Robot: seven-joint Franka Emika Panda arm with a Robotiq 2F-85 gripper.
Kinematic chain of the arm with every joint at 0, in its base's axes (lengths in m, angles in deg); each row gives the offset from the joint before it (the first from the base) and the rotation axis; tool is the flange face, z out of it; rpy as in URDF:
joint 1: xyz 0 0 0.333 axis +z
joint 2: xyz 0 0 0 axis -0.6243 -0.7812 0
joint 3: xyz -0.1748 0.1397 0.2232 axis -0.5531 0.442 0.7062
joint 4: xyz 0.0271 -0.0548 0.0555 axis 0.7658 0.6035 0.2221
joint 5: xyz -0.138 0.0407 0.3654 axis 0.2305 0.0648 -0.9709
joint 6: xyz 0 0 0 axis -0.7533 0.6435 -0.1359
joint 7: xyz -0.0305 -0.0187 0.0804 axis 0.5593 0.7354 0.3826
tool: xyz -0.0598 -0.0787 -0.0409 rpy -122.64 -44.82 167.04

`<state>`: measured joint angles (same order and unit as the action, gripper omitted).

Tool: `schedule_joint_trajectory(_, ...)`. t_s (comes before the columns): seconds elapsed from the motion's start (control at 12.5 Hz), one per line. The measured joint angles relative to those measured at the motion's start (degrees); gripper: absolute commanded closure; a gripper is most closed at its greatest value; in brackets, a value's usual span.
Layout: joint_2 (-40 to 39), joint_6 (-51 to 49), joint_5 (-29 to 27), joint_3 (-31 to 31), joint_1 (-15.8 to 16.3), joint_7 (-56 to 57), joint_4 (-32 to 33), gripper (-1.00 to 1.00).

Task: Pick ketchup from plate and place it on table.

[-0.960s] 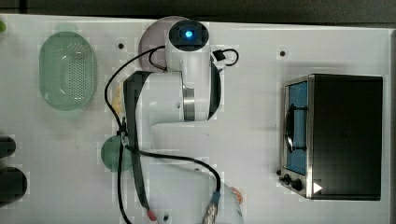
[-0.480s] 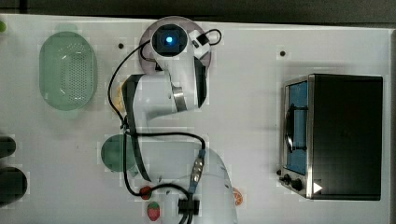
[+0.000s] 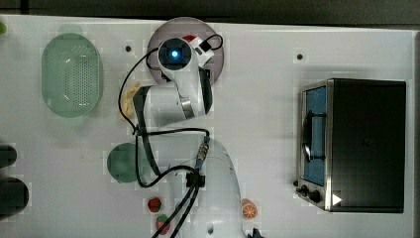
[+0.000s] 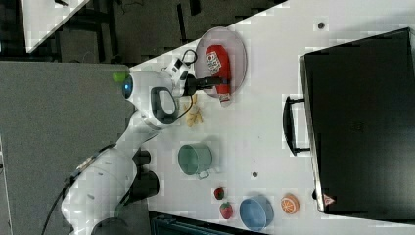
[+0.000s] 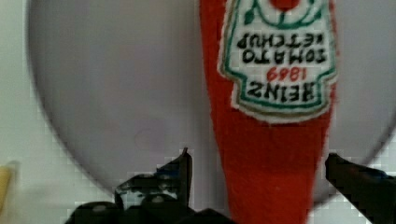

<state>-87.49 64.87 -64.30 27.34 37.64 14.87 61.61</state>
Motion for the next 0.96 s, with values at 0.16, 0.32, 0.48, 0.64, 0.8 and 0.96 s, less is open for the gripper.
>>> schedule_joint_trajectory(0.16, -2.5, 3.6, 0.1, 0.0, -0.1, 0.1, -0.6, -1.00)
schedule_joint_trajectory(0.32, -3.6, 4.1, 0.1, -0.1, -0.2, 0.1, -0.6, -0.92)
schedule_joint_trajectory(0.48, -3.8, 5.0, 0.2, 0.1, -0.2, 0.1, -1.9, -0.43)
schedule_joint_trajectory(0.64, -4.1, 6.6, -0.1, -0.2, 0.0, 0.1, -3.2, -0.24)
schedule_joint_trajectory(0.8, -4.1, 7.2, 0.0, -0.3, -0.2, 0.1, -3.5, -0.24)
schedule_joint_trajectory(0.96, -4.1, 7.1, 0.6, -0.6, -0.3, 0.1, -3.4, -0.24)
